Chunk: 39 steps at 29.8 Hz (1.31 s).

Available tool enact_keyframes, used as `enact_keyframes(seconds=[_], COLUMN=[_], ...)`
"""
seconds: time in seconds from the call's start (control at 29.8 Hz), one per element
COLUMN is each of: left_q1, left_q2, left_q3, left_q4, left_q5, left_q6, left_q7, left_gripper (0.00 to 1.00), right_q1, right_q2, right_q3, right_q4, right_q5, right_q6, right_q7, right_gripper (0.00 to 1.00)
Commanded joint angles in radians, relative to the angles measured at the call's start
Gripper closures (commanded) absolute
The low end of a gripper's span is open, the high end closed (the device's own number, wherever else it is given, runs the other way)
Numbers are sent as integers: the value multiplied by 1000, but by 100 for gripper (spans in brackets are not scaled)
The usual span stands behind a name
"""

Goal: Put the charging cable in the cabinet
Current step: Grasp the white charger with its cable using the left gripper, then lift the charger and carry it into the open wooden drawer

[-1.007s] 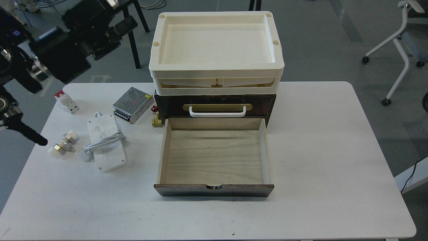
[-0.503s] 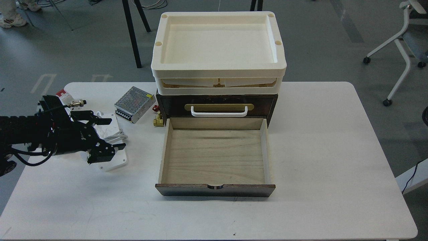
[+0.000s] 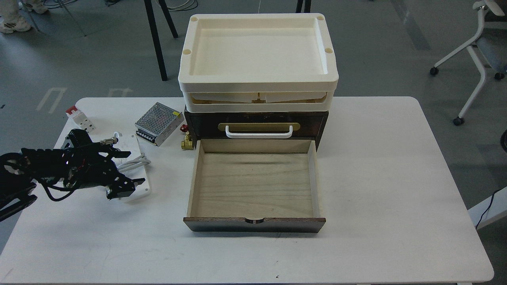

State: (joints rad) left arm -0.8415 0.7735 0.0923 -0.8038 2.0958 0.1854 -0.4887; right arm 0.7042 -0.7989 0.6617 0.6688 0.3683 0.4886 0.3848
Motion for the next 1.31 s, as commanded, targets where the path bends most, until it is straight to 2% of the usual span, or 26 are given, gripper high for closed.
enact_keyframes(seconds=[0.0,0.13,0.23,0.4,0.44,0.6,0.67,0.81,0.91,0.97,1.21,1.28], left_q1=[6,6,6,12,15,39,38,22,-28,-59,-131,-129], left_q2=[-37,-77,-82,-83,-83,-83,-83,-74,-19,51,347,403], left_q3=[1,1,1,0,1,26,27,14,9,9,-2,-15], left_q4=[77,150,153,150,149,149,149,129,31,-82,-581,-706], left_q5=[1,1,0,-3,-2,-2,-5,-8,-32,-71,-215,-252], left_q6=[0,0,0,0,0,0,0,6,9,-6,-217,-247], left_q7=[0,0,0,0,0,0,0,0,0,0,0,0], left_gripper=[16,29,35,37,40,95,100,100,100,100,100,100], right_q1=[-5,-14,-14,-17,-17,-17,-17,-17,-17,-18,-18,-18], right_q2=[1,1,3,1,1,1,1,1,1,1,1,1], right_q3=[-2,-1,-1,-1,-1,1,1,1,1,1,3,1], right_q4=[0,0,-6,-9,-11,-29,-35,-37,-37,-37,-37,-37], right_q5=[0,0,0,-2,0,0,0,0,0,0,0,0], right_q6=[0,0,0,0,0,0,0,0,0,0,0,0], right_q7=[0,2,2,2,2,2,0,0,0,2,0,0], right_gripper=[0,0,0,0,0,0,0,0,0,0,0,0])
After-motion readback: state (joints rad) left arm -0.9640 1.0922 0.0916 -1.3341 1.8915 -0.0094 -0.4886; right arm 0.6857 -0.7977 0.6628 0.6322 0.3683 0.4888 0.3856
